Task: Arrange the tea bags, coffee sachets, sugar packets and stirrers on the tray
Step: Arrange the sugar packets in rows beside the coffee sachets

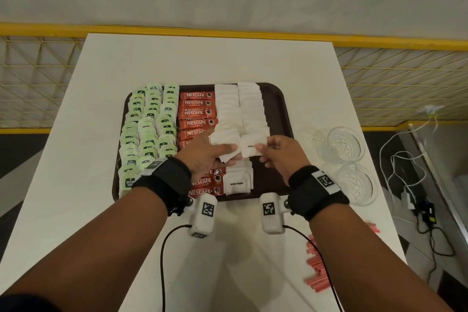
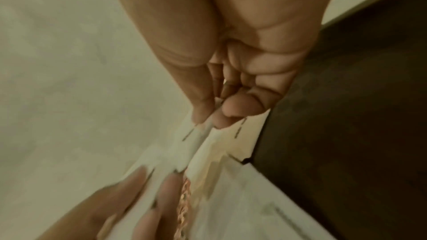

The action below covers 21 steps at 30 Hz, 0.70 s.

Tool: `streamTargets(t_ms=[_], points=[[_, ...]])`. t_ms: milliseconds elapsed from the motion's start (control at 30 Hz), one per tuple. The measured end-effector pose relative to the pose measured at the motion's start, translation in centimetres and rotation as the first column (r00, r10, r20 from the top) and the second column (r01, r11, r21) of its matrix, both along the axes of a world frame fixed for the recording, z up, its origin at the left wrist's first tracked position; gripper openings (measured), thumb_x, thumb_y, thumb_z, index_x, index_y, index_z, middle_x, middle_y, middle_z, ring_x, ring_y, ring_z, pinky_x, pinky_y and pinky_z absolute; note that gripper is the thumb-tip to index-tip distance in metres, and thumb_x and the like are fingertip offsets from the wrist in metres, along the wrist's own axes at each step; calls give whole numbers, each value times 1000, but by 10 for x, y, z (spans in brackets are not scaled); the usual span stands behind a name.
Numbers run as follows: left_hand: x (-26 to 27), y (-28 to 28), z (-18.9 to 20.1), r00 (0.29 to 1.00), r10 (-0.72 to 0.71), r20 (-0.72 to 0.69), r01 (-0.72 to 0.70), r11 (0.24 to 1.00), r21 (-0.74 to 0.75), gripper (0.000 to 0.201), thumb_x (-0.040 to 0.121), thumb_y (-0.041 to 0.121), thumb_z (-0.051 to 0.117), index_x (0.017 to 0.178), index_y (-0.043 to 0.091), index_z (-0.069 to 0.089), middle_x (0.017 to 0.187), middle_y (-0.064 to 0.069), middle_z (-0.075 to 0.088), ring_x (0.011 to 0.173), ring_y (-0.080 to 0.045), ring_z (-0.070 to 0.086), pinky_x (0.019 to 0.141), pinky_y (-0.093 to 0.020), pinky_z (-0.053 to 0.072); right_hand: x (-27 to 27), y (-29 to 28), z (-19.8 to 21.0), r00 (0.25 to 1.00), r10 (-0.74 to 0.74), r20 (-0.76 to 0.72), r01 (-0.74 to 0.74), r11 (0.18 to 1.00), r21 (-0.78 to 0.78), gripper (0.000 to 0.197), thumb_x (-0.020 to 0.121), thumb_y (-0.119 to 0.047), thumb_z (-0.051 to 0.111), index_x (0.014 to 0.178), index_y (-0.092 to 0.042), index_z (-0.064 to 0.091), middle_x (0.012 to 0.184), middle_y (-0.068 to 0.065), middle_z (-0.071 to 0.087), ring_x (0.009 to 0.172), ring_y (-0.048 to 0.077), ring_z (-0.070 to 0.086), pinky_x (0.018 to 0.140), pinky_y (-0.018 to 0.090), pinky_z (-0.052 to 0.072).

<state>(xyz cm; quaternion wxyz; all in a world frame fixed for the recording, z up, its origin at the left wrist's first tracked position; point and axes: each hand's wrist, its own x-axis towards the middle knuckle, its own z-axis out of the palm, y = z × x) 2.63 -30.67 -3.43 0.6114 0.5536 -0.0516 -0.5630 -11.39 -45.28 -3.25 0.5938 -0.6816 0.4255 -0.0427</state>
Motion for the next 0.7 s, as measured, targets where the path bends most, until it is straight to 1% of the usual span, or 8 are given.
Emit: streamTargets(t_ms=[67, 167, 233, 367, 467, 533, 600, 700], points=[[2, 3, 0, 999, 14, -30, -13, 1000, 15, 48, 92, -2, 60, 135, 16, 49, 125, -19, 63, 103, -34, 70, 78, -36, 61, -7, -8, -10, 995, -90, -40, 89, 995, -42, 8, 94, -13, 62, 99, -7, 64, 94, 14, 71, 67, 12, 63, 63, 22, 56], [6, 7, -1, 998, 21, -54, -19, 999, 35, 45, 96, -1, 51, 138, 13, 44, 127, -23, 61, 105, -37, 68, 77, -36, 61, -11, -16, -23, 984, -64, -165, 37, 986, -163, 12, 94, -15, 62, 103, -7, 65, 88, 10, 71, 64, 11, 63, 60, 18, 54], [7, 11, -1, 997, 19, -71, -17, 999, 36, 43, 97, -1, 48, 138, 12, 45, 128, -23, 60, 107, -38, 67, 80, -38, 61, -9, -15, -27, 979, -61, -194, 25, 983, -183, 17, 93, -19, 64, 104, -7, 62, 84, 9, 71, 61, 11, 64, 61, 20, 55], [7, 14, 0, 998, 4, -67, -3, 1000, 26, 39, 96, 0, 52, 135, 9, 47, 128, -21, 61, 107, -35, 68, 84, -40, 60, -1, -11, -32, 968, -68, -240, 13, 974, -225, 19, 89, -26, 68, 97, -12, 59, 85, 5, 68, 62, 15, 68, 70, 33, 59], [5, 14, 0, 998, -2, -58, 3, 1000, 15, 40, 95, 0, 56, 133, 10, 50, 128, -17, 63, 107, -34, 69, 86, -41, 59, 0, -11, -33, 938, -75, -339, -46, 940, -337, 25, 86, -34, 70, 90, -13, 57, 83, 4, 66, 76, 22, 67, 70, 30, 50], [3, 12, 1, 999, -16, -34, 16, 1000, 10, 43, 93, -1, 59, 134, 9, 50, 128, -16, 64, 108, -34, 68, 82, -40, 60, -3, -10, -28, 941, -123, -315, -11, 919, -393, 27, 86, -35, 70, 91, -14, 54, 86, 1, 61, 81, 20, 60, 72, 29, 44], [1, 9, 2, 999, -29, -13, 29, 999, 18, 46, 91, -1, 62, 134, 9, 51, 128, -15, 64, 107, -32, 69, 78, -37, 61, -5, -7, -18, 965, -141, -222, 36, 906, -421, 27, 87, -37, 68, 94, -14, 55, 86, -1, 60, 81, 17, 57, 75, 29, 45], [-4, 4, 1, 999, -44, 19, 43, 998, 37, 56, 85, -2, 69, 136, 11, 50, 127, -12, 65, 107, -28, 69, 76, -34, 60, -3, 2, 3, 996, 41, -82, -56, 978, -200, 24, 88, -39, 68, 97, -17, 64, 93, -3, 67, 79, 9, 60, 68, 25, 50]])
